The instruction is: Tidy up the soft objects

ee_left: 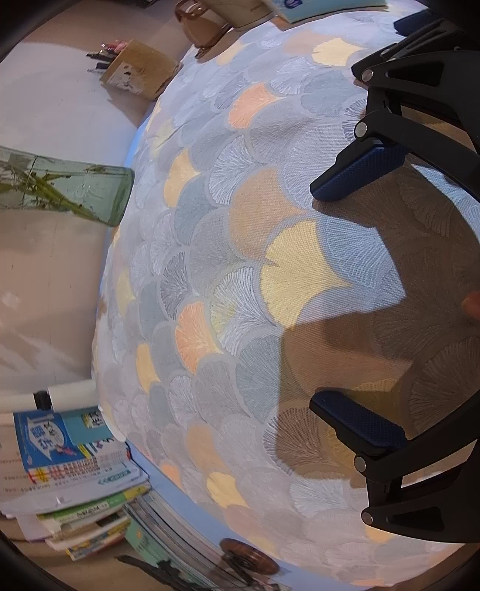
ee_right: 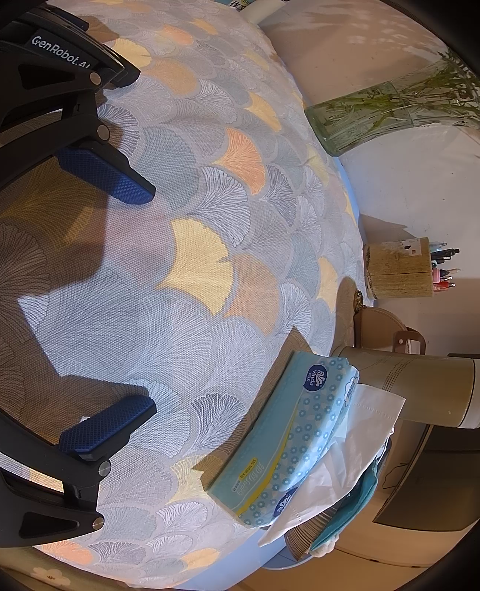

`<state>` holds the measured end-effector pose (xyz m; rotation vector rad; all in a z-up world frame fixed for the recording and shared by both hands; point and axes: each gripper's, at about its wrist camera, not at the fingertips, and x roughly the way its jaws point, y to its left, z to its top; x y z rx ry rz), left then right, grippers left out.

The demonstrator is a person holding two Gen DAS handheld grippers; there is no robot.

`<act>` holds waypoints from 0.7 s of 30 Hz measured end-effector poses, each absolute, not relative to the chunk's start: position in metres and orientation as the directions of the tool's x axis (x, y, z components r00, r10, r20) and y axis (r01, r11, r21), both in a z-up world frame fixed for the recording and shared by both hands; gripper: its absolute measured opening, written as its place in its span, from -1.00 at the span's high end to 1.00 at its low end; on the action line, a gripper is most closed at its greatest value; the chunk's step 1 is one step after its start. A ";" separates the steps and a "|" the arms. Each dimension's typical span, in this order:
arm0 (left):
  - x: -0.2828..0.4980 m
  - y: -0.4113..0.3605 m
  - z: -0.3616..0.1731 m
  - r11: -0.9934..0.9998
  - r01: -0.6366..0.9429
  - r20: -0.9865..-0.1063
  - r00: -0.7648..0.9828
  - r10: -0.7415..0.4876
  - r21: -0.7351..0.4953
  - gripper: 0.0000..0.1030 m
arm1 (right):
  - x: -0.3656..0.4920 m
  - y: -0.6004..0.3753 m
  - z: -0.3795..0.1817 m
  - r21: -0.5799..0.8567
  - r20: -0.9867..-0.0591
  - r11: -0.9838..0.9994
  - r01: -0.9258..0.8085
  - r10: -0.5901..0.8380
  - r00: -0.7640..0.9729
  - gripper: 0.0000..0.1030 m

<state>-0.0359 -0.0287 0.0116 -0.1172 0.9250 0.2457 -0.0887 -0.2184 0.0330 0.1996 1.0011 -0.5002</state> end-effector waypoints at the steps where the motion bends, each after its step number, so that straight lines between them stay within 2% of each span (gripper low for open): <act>1: -0.036 -0.029 0.011 0.967 -0.256 -0.802 0.577 0.156 0.004 -0.99 | -0.089 -0.218 0.033 -0.065 -0.844 0.870 0.489 -0.309 0.439 -1.00; 21: -0.036 -0.028 0.011 0.967 -0.253 -0.802 0.577 0.156 0.006 -0.99 | -0.089 -0.218 0.033 -0.064 -0.844 0.871 0.488 -0.308 0.439 -1.00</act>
